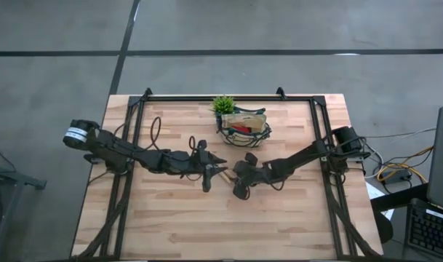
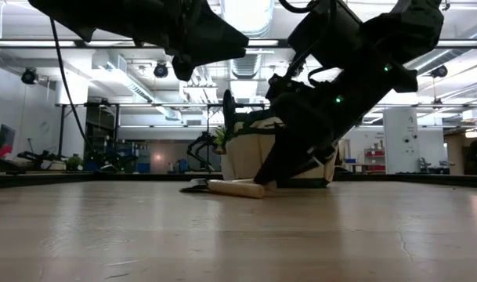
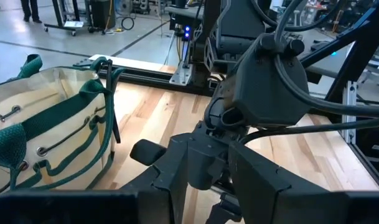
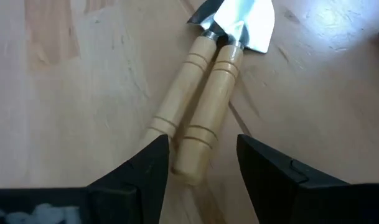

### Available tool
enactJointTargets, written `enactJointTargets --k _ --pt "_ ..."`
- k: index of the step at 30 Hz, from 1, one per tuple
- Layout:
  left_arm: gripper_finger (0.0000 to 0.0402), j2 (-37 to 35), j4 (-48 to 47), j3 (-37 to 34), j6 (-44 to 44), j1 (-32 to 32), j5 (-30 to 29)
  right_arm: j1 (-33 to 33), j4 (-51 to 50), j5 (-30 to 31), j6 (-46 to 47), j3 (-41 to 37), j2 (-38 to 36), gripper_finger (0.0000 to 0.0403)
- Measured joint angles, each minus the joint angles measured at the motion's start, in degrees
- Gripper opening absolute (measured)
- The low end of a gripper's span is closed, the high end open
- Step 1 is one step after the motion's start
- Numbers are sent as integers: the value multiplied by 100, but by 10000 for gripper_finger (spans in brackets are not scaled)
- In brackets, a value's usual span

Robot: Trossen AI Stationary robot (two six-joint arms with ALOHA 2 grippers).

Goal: Pick & Place Garden tools in Gardening bag
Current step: Put the right brown trowel into the gardening bag

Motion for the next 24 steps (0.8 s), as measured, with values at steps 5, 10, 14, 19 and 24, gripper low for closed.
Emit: enactJointTargets --k 5,10,14,19,24 --pt "119 11 -3 -21 -4 0 0 -50 -34 105 -32 -4 -2 179" --pt "119 11 0 -30 -28 0 0 -75 -75 104 -68 -26 -2 162" --pt "119 11 2 -30 -28 0 2 -73 -76 86 -213 -36 -2 138" --pt "119 11 17 -43 -78 0 2 -69 -84 -51 -281 -49 -10 100" --pt "119 11 38 -93 -449 0 4 -71 -87 -53 -386 -63 -11 60"
